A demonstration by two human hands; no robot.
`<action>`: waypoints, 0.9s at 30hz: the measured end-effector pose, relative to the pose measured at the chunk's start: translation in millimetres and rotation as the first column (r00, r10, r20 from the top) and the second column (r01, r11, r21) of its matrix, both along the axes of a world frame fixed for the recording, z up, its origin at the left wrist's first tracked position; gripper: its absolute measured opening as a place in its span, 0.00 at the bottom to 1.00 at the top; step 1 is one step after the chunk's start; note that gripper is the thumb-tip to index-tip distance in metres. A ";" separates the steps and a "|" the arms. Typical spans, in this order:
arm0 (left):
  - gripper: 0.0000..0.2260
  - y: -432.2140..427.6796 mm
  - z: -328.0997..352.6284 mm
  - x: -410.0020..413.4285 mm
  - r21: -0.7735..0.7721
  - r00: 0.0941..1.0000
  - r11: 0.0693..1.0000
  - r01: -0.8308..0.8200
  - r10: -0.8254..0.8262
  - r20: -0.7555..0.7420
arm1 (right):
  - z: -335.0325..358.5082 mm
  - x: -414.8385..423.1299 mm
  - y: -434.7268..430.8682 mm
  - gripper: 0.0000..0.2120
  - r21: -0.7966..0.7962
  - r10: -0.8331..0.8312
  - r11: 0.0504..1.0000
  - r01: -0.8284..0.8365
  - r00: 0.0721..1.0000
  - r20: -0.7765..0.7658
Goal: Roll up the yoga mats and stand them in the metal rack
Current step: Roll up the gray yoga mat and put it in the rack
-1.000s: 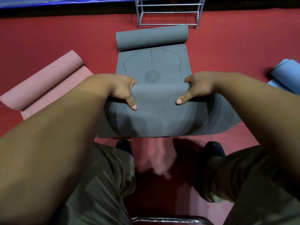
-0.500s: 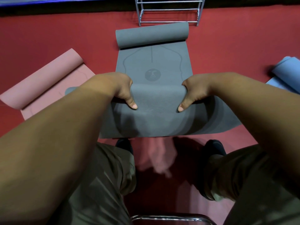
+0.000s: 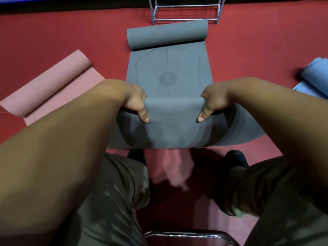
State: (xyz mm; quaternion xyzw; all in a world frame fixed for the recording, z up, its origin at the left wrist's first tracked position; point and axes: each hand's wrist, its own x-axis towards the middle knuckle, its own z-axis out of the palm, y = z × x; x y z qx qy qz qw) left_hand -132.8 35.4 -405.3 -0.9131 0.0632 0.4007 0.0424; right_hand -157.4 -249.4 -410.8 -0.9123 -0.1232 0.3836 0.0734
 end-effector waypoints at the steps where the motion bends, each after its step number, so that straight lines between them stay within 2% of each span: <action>1: 0.25 -0.1 0.0 -0.6 -0.005 1.000 1.000 0.002 -0.002 -0.009 | -0.1 -0.3 0.1 0.29 -0.001 0.001 1.000 -0.001 1.000 -0.011; 9: 0.15 0.4 0.8 -5.2 -0.067 0.997 0.998 0.003 -0.008 -0.072 | -0.2 0.6 0.2 0.32 -0.037 0.012 0.999 -0.014 0.998 -0.059; 13: 0.12 1.2 2.0 -6.2 -0.125 0.993 0.992 -0.014 -0.001 -0.121 | -4.4 2.5 -6.3 0.26 0.010 -0.012 1.000 0.014 0.988 -0.156; 20: 0.20 6.2 0.3 -4.5 -0.155 0.981 0.987 -0.047 0.016 -0.193 | -7.1 5.3 -11.6 0.29 0.034 -0.008 0.999 0.013 0.988 -0.151; 24: 0.30 9.1 5.1 -4.1 -0.188 0.991 0.981 -0.058 0.034 -0.131 | 2.7 4.5 -12.8 0.26 0.084 -0.007 0.996 0.012 0.998 -0.062; 27: 0.34 11.1 6.2 -2.3 -0.208 0.995 0.976 -0.069 0.053 -0.080 | 3.4 6.5 -11.8 0.27 0.099 -0.008 0.995 0.005 0.999 0.032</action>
